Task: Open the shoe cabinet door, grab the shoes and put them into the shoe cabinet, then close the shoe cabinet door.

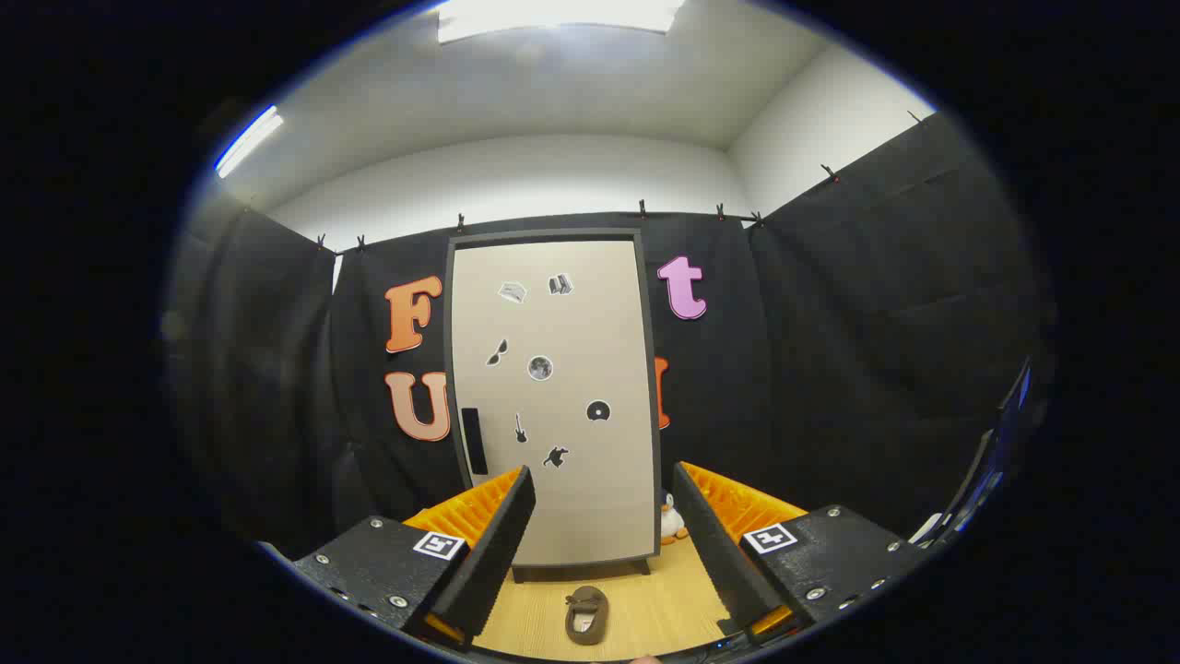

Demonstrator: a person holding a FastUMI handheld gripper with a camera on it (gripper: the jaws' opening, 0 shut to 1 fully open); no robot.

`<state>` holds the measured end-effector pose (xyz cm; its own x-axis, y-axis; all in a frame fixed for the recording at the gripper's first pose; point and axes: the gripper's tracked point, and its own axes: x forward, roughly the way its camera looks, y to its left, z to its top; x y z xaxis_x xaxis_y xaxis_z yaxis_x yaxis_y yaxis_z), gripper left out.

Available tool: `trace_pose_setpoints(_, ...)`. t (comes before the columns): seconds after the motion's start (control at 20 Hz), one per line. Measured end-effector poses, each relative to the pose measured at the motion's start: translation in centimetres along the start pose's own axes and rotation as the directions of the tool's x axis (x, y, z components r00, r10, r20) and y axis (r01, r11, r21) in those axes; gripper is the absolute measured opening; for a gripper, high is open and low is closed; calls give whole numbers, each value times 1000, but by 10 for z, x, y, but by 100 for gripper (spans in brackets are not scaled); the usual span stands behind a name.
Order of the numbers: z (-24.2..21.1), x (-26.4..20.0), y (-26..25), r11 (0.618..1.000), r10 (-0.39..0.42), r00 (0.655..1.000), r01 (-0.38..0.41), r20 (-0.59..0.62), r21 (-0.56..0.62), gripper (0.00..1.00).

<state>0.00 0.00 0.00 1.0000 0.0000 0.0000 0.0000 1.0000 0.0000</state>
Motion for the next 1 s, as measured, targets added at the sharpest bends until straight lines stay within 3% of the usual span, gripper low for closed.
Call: trace_pose_setpoints(1.0, -3, 8, 18, 999, 26, 1000, -26, 0, -25, 93)
